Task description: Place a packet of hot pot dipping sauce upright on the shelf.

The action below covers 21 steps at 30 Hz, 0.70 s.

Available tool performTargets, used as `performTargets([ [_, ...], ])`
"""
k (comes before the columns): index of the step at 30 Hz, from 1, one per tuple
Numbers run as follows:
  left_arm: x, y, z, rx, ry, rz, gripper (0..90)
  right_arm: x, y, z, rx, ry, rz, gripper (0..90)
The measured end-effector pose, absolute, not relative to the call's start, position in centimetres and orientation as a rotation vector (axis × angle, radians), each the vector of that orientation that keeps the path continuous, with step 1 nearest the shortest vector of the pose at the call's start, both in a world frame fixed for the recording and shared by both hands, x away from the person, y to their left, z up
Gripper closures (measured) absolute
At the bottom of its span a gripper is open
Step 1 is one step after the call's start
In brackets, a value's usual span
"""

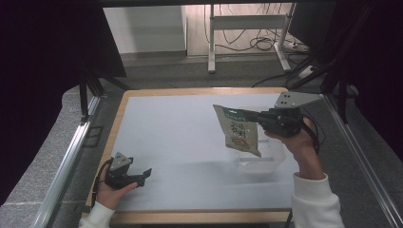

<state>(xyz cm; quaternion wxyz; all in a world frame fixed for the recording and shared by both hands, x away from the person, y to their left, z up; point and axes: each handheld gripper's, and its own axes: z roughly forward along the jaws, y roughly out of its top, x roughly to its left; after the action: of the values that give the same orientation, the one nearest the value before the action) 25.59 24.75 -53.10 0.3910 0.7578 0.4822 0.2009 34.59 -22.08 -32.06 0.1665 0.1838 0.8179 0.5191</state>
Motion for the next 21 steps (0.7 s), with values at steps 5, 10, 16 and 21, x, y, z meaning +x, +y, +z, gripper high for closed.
performTargets([
  [5, 25.6, 24.8, -53.1, 1.923, 1.227, 0.509, 13.1, 34.7, -23.0, -32.0, 0.537, 2.316, 1.484, 89.6],
  [10, 25.6, 24.8, -53.1, 1.924, 1.225, 0.510, 13.1, 34.5, -23.4, -31.9, 0.532, 2.314, 1.485, 89.6],
  [16, 25.6, 24.8, -53.1, 1.923, 1.226, 0.510, 13.1, 34.4, -24.5, -31.8, 0.535, 2.310, 1.490, 89.6],
  [21, 25.6, 24.7, -53.1, 1.924, 1.224, 0.510, 13.1, 34.4, -25.3, -31.9, 0.536, 2.319, 1.481, 89.6],
])
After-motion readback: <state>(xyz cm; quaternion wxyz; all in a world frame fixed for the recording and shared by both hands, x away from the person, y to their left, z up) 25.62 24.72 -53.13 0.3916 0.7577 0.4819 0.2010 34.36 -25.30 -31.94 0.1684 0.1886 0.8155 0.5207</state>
